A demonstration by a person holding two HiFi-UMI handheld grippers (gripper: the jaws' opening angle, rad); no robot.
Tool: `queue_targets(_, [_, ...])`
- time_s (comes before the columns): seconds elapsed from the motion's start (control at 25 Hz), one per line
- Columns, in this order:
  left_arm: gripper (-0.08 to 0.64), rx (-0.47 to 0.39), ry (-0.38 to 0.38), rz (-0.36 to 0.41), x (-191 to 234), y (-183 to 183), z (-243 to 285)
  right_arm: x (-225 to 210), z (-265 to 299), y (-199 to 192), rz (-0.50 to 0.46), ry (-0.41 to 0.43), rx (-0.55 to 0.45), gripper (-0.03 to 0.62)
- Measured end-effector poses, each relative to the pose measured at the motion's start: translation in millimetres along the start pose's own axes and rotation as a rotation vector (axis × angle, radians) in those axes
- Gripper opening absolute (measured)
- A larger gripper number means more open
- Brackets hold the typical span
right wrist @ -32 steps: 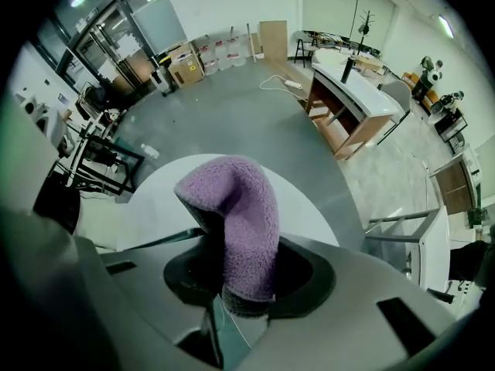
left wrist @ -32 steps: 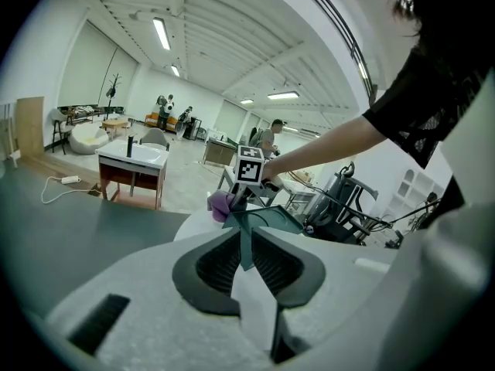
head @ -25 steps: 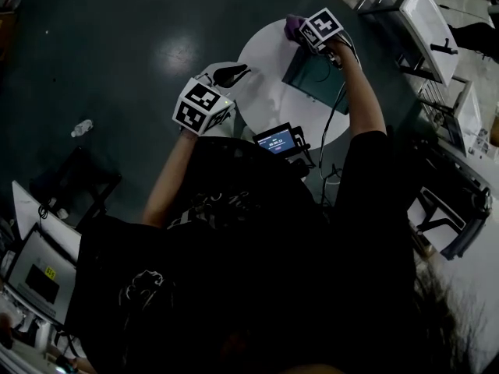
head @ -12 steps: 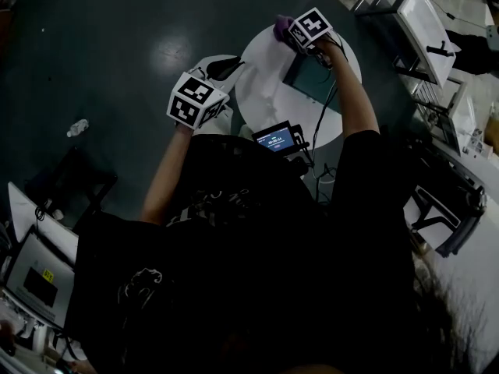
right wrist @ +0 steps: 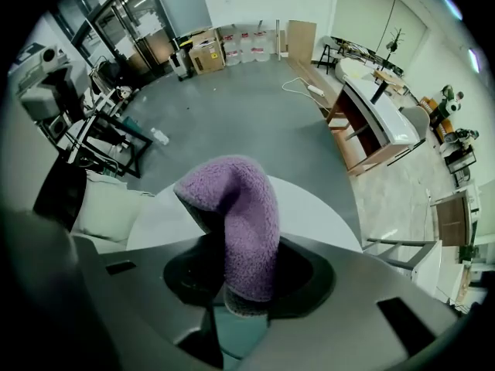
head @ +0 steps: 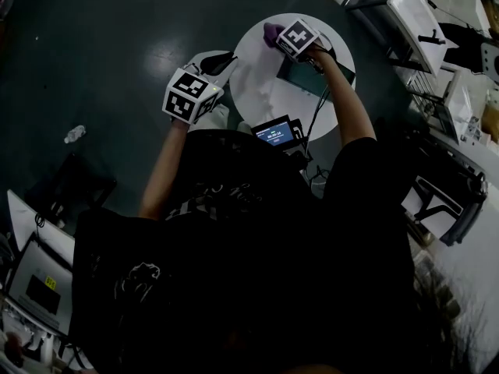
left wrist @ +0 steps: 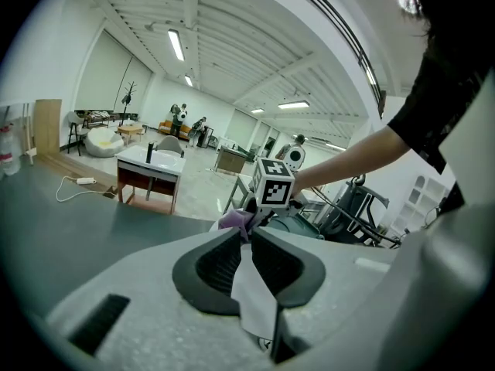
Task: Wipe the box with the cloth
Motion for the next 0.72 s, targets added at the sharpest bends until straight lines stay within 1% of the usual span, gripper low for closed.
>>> queue_targets(0.16, [0.038, -0.004, 0.0, 0.006, -3, 0, -4, 23, -5, 1, -0.043, 0.015, -0.008, 0.115])
queue_targets(0.28, [0.038, -0.008, 0.002, 0.009, -3, -2, -9, 46, -3, -3, -0.059, 0.05, -0.001, 0.115])
queue_targets(0.36, [0.038, -0.014, 0.002, 0.009, -2, -5, -15, 62, -4, -5, -0.066, 0.05, 0.006, 0.115])
queue_targets(0.44, [0.038, -0.019, 0.001, 0.009, -1, -6, -19, 77, -8, -7, -0.056, 0.055, 0.004, 0.115])
queue_targets(0.56, [0.038, -0.019, -0.002, 0.015, -1, -5, -21, 94, -15, -19, -0.024, 0.062, 0.062, 0.115])
queue_targets(0.6, [0.038, -0.019, -0.003, 0.018, -1, -5, -21, 99, -16, -21, -0.015, 0.069, 0.061, 0.115])
queue_targets(0.72, [0.038, -0.024, -0.006, 0.026, -1, -1, -21, 116, -12, -18, 0.008, 0.139, -0.063, 0.115])
Point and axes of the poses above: the fingertips, and each gripper's own axes: z forward along the fingers, x to its left, y out of its top, the point moved 9 cm from there along -z, backward along the fingers, and after that the axes turned 15 degrees about -x, right-handed, at the moved point
